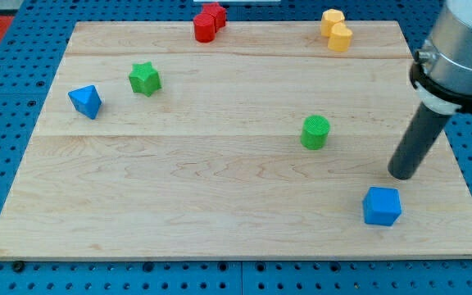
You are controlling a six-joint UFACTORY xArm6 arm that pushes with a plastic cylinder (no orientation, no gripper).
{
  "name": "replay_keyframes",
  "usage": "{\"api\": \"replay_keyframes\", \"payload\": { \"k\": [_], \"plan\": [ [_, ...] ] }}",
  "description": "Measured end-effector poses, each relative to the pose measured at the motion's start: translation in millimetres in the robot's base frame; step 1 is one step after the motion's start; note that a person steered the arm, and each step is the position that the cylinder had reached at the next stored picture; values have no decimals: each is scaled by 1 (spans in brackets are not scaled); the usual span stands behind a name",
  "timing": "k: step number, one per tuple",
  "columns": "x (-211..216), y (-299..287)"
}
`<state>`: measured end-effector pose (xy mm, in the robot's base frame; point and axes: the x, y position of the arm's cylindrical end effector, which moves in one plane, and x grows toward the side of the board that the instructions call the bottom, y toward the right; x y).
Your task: Move the blue cube towards the center left
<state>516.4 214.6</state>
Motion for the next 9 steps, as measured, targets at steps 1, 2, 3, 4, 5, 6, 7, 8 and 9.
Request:
{"api": "replay_keyframes", "payload": {
  "k": [1, 2, 3, 4, 5, 6, 7, 8, 9],
  "plan": [
    [3, 37],
    [5, 65],
    [32, 60],
    [66, 35],
    [58, -29],
    [29, -91],
    [3, -131],
    [-26, -171],
    [-57, -227]
  ]
}}
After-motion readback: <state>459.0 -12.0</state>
